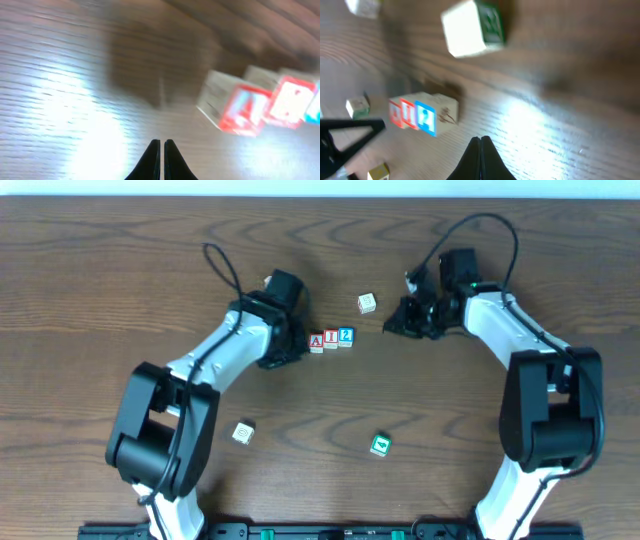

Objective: Spell out Ai2

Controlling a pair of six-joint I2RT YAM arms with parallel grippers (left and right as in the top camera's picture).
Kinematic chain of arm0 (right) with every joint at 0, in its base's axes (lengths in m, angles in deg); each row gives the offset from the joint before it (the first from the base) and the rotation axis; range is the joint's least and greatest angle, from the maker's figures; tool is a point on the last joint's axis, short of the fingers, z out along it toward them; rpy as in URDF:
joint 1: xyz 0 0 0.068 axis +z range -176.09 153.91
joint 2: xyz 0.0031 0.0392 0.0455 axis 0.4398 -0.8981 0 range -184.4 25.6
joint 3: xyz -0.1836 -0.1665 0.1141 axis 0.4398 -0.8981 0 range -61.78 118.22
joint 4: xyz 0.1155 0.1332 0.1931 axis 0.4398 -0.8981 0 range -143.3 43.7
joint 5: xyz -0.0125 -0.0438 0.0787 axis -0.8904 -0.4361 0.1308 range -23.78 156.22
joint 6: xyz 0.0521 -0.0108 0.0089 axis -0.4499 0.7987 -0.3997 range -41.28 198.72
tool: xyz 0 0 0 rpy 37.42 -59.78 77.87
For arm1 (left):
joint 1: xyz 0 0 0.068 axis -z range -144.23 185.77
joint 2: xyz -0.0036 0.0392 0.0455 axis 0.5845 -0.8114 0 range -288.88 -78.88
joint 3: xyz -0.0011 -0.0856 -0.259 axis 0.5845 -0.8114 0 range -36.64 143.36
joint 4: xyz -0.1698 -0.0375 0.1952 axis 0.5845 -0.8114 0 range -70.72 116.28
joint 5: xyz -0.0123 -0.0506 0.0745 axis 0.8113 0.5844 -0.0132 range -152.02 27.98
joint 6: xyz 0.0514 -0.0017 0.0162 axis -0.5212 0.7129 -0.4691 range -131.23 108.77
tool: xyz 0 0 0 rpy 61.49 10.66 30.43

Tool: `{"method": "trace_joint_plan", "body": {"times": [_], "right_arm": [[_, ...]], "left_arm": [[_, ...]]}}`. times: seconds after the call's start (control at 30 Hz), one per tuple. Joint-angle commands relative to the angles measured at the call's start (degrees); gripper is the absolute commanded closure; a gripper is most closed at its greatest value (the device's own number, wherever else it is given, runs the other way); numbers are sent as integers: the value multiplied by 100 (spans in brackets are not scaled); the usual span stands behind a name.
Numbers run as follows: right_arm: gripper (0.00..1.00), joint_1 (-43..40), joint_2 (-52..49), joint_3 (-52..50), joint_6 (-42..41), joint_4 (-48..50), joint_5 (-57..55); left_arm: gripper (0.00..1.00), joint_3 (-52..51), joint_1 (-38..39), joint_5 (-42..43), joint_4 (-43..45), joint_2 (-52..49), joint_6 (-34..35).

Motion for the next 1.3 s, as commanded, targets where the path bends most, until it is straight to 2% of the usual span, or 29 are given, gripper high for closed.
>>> {"method": "trace_joint_plan", "body": {"times": [0.0,0.27,1.27], "right_arm": [[98,-48,264,251,186,-24,-164],[99,-52,310,525,184,-87,-199],[98,-52,310,527,164,-273,-199]], "left_arm": [[94,-7,293,-411,-11,70,-422],[94,-7,710,-726,131,63,-511],[94,-9,767,-758,743,-354,-553]]}}
